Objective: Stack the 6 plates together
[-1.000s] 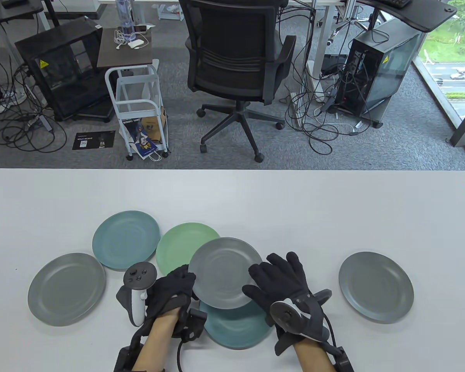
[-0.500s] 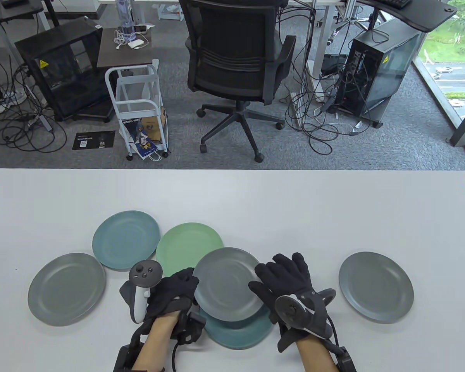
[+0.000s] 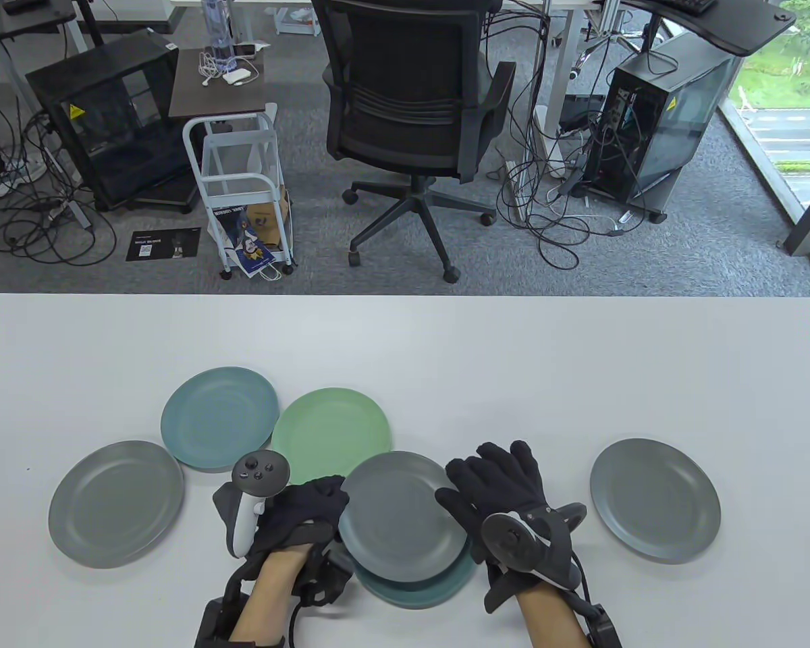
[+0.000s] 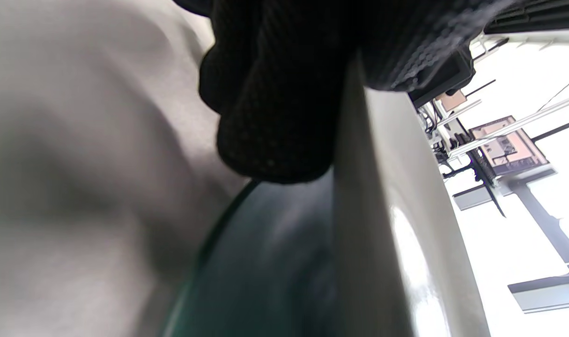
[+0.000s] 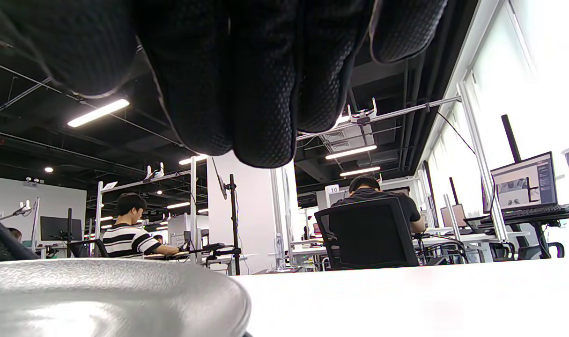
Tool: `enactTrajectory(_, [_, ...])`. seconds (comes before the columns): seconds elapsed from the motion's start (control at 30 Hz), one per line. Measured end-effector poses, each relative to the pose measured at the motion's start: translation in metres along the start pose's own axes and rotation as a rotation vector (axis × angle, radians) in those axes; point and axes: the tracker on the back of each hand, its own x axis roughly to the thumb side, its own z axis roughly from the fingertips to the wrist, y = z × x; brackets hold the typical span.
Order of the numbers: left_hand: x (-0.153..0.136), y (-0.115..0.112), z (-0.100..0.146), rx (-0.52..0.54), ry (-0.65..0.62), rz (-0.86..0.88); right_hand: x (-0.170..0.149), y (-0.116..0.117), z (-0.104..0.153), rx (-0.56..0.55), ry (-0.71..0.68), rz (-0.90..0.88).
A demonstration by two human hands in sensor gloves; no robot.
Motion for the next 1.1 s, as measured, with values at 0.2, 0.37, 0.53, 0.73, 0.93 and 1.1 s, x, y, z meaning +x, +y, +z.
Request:
enactTrajectory(0.2, [0.01,0.003,0.006,0.082,0.028,-0.283,-0.002,0.0,0.0,0.003,0.009,-0.002])
enactTrajectory(0.37, [0.024,0.014,0.02,0.363,0.042,-0.502,-0.005,0.0,-0.001,0.004,0.02,0.006])
enactTrajectory(0.53, [0.036,0.014,0.016,0.519,0.065,-0.731,-0.008,0.002,-0.001,0.03,0.04,0.028])
enactTrajectory(0.73, [0.036,0.003,-0.005,0.384,0.013,-0.931,-0.008,0.003,-0.002,0.054,0.044,0.026])
enactTrajectory(0.93, [0.039,-0.002,-0.01,0.23,-0.064,-0.956,-0.007,0.004,-0.002,0.065,0.045,0.021])
enactTrajectory(1.1, [0.037,-0.011,-0.013,0.224,-0.069,-1.029,-0.007,0.005,-0.003,0.076,0.048,0.019])
